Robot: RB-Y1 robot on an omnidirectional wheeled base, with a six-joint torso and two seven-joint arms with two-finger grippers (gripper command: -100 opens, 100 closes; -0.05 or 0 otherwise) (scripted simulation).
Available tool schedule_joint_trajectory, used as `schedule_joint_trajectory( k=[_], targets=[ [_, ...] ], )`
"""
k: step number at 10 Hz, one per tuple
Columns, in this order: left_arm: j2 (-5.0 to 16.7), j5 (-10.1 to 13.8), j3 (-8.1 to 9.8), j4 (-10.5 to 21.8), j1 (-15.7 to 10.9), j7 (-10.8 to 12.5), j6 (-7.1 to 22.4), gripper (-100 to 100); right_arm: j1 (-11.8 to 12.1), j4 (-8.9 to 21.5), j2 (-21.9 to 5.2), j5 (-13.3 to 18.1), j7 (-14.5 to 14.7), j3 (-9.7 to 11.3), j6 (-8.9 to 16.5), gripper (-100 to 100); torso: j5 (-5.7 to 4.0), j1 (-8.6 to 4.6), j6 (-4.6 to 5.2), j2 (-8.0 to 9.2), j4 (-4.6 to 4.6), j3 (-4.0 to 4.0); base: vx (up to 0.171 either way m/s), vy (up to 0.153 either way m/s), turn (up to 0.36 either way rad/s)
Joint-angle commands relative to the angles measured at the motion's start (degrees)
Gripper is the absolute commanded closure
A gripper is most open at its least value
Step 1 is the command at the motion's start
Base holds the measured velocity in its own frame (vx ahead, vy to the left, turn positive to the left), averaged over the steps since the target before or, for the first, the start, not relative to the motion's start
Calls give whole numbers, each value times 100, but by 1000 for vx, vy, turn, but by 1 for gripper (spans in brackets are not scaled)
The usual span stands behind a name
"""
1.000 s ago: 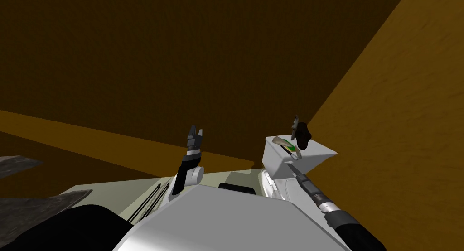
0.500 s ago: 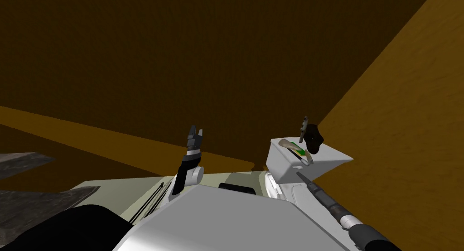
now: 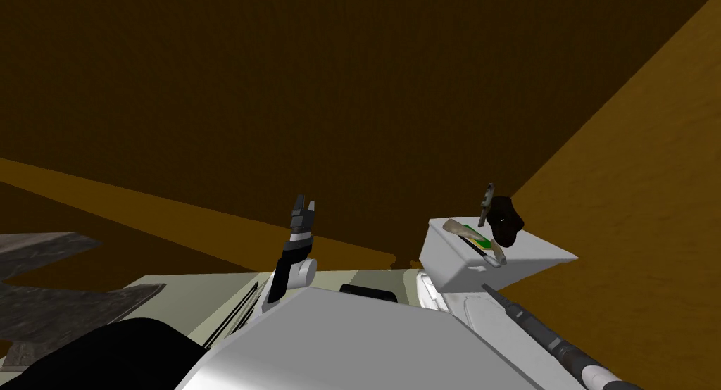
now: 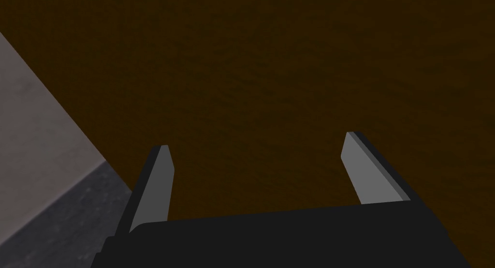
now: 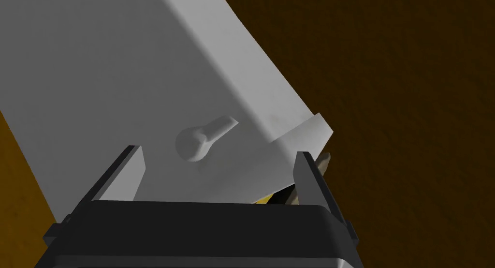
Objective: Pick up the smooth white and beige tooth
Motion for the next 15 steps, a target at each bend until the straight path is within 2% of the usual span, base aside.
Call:
schedule_joint_trajectory(
  k=[1,2,3,4,5,6,8,9,10,11,13,14,15],
  targets=[
    [0,0,0,0,0,0,0,0,193,286,-286,-31,103,-39,77,-100,0,0,0,0,0,0,37,89,76],
    [0,0,0,0,0,0,0,0,193,287,-440,-31,103,-39,77,-100,1,8,0,-2,0,-1,38,58,16],
    [0,0,0,0,0,0,0,0,315,499,-608,-61,153,-70,121,-100,0,1,0,-3,0,-1,34,61,50],
    [0,0,0,0,0,0,0,0,315,499,-724,-61,153,-70,121,-100,-1,0,0,-2,0,-1,33,48,19],
    [0,0,0,0,0,0,0,0,436,711,-905,-91,202,-101,166,-100,-1,-4,0,-2,0,-1,37,54,46],
    [0,0,0,0,0,0,0,0,436,711,-1005,-91,202,-101,166,-100,-1,-2,0,-3,0,-2,25,43,22],
    [0,0,0,0,0,0,0,0,669,1126,-1420,-149,299,-161,254,-100,-2,-4,-1,0,0,0,40,68,70],
    [0,0,0,0,0,0,0,0,669,1126,-1552,-149,299,-161,254,-100,1,6,-1,-7,-1,-4,41,60,8],
    [0,0,0,0,0,0,0,0,780,1325,-1768,-177,345,-189,295,-100,0,2,1,-4,-1,-3,34,50,24],
    [0,0,0,0,0,0,0,0,780,1325,-1814,-177,345,-189,295,-100,-1,-2,0,-2,0,-1,26,37,23],
    [0,0,0,0,0,0,0,0,988,1695,-2228,-229,431,-244,373,-100,-2,-6,-1,1,1,1,31,56,53],
    [0,0,0,0,0,0,0,0,988,1695,-2306,-229,431,-244,373,-100,-1,1,0,-2,0,-1,32,54,21],
    [0,0,0,0,0,0,0,0,1083,1863,-2504,-253,471,-269,409,-100,-1,0,1,0,0,0,32,58,43]
  ],
)
